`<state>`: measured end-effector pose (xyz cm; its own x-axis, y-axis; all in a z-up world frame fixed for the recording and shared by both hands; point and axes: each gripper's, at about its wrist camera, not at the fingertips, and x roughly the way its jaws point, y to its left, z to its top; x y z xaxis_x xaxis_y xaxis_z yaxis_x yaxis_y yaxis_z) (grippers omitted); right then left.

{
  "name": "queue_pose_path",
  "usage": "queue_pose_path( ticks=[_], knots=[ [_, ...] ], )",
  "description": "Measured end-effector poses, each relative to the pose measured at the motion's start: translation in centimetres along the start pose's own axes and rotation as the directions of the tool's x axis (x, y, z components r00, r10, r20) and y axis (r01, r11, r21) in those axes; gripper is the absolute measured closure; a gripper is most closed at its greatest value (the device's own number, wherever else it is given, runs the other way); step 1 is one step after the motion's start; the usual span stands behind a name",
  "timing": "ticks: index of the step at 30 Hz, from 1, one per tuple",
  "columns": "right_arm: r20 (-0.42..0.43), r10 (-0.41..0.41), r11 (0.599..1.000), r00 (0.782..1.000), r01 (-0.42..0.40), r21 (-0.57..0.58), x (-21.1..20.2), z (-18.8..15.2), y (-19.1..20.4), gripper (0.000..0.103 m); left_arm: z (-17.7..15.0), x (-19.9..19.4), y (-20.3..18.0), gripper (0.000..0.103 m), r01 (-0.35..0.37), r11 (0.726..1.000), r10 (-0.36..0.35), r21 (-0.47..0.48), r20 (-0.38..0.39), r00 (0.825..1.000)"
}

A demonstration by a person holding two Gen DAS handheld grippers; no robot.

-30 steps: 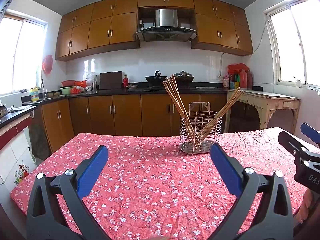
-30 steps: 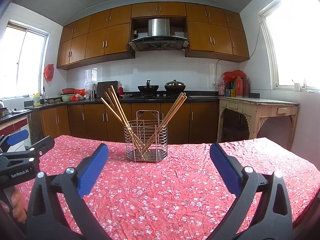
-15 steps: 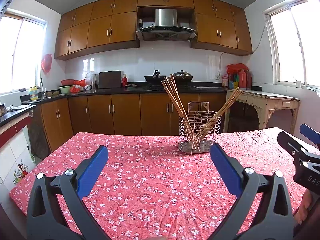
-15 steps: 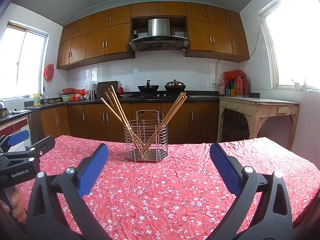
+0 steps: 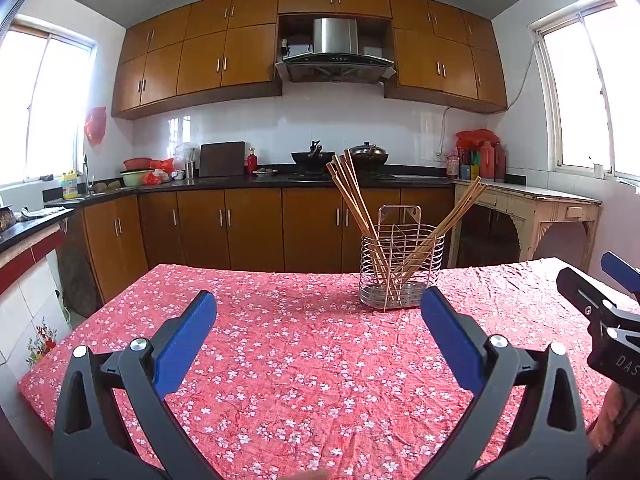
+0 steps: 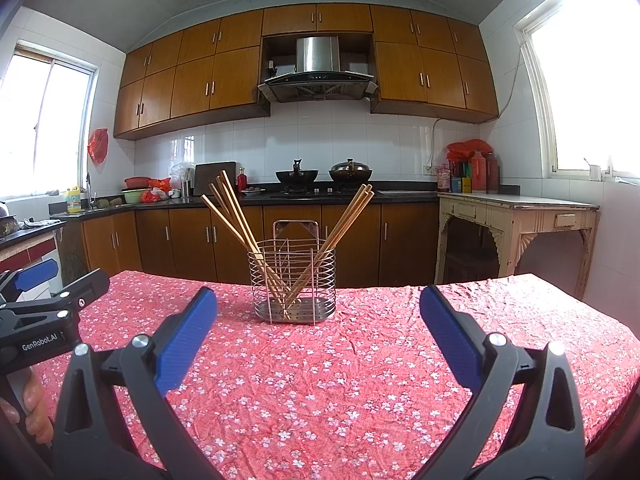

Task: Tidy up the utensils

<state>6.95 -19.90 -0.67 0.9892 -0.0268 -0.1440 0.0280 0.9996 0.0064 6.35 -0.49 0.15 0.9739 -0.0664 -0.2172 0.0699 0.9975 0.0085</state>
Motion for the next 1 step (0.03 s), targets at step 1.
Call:
queue_pose_path(
  ticks=[1],
  knots=[
    [-0.001, 0.001, 1.000, 1.000, -0.001, 0.001, 0.02, -0.09, -0.01, 0.004, -0.01, 0.00, 0.02, 0.002, -0.002, 1.000, 0.002, -0.001, 0.001, 1.000]
  ],
)
